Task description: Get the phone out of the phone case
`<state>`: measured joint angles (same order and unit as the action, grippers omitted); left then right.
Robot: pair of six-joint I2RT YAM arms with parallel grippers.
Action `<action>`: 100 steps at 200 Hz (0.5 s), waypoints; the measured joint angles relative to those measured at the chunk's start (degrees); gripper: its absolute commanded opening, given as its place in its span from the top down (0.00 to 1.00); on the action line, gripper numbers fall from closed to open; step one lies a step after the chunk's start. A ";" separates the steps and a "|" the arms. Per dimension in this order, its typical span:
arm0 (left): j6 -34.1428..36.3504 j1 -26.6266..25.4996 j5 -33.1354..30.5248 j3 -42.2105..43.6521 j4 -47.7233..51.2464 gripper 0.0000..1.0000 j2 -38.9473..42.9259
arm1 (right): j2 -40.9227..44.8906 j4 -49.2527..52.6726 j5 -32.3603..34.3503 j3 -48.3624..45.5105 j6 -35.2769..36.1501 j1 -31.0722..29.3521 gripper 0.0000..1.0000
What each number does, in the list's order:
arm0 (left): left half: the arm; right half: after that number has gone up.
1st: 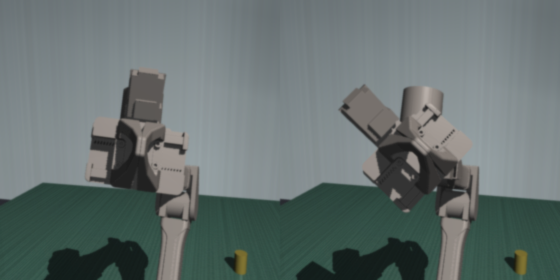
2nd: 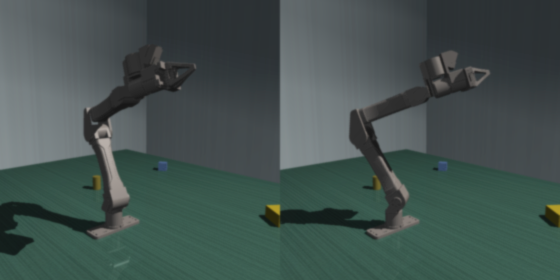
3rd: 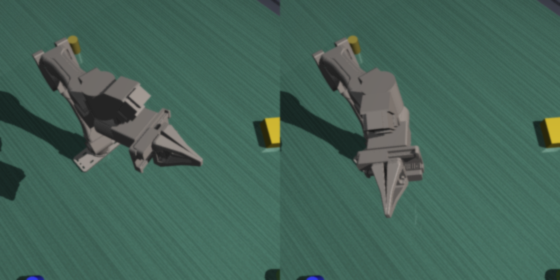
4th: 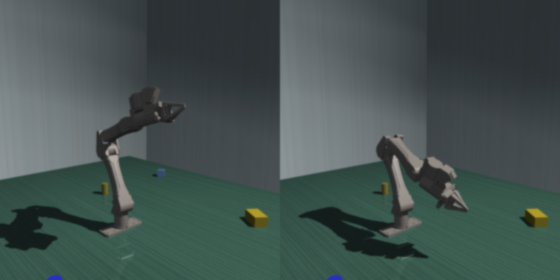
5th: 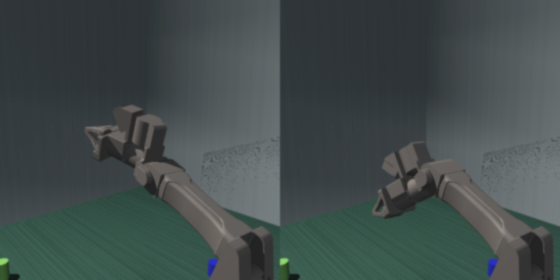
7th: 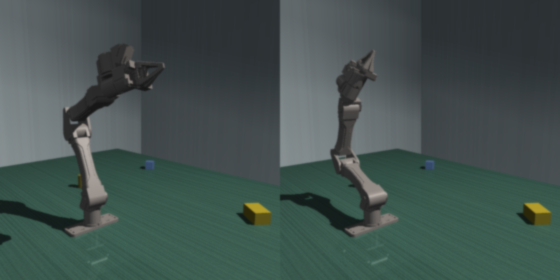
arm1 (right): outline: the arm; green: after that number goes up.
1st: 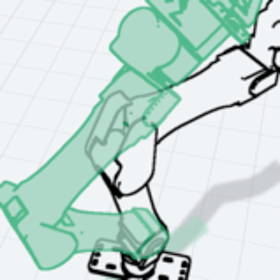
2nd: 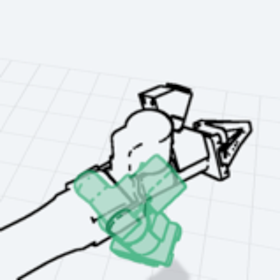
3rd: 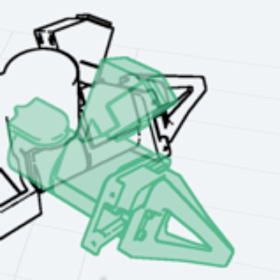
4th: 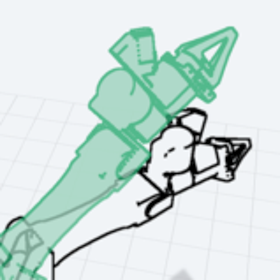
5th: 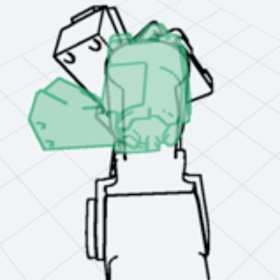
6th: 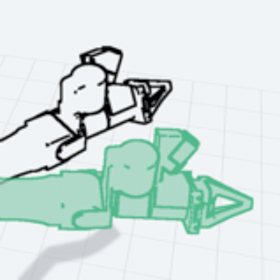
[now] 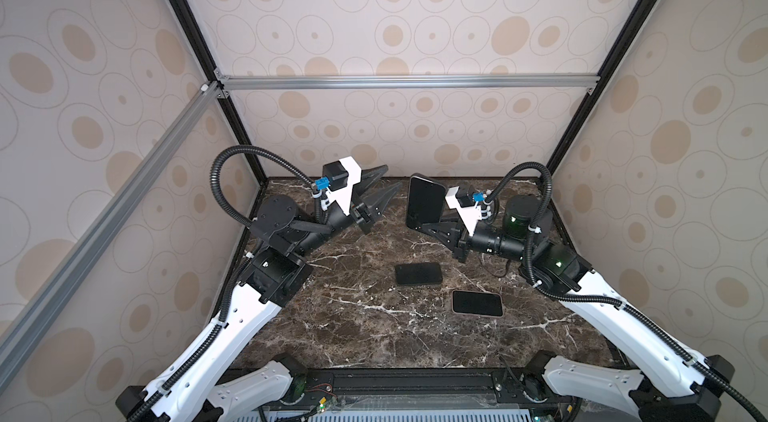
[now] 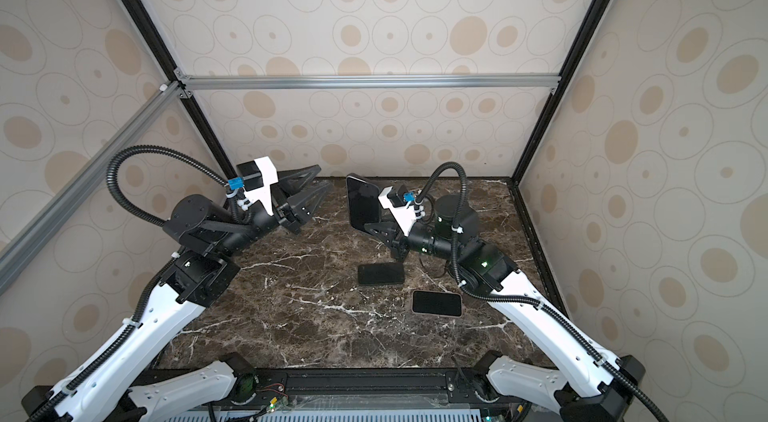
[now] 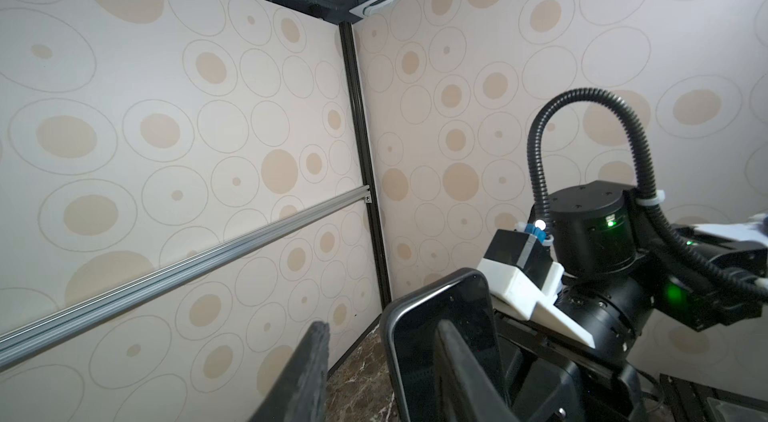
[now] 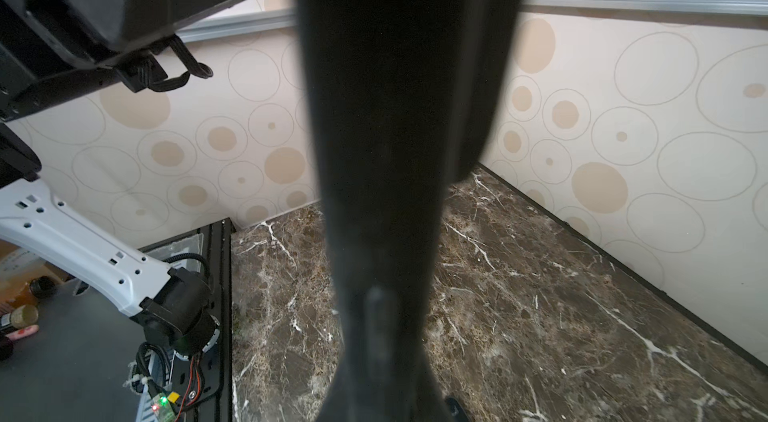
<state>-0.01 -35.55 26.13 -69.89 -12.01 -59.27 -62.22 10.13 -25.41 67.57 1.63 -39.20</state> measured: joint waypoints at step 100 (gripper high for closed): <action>9.88 -5.95 -4.26 0.00 3.96 0.70 -1.66 | 0.00 0.83 1.25 0.15 2.25 -0.98 1.00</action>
<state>9.87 -41.50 21.87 -69.89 -8.05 -60.93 -62.22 10.96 -24.16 67.72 3.88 -40.18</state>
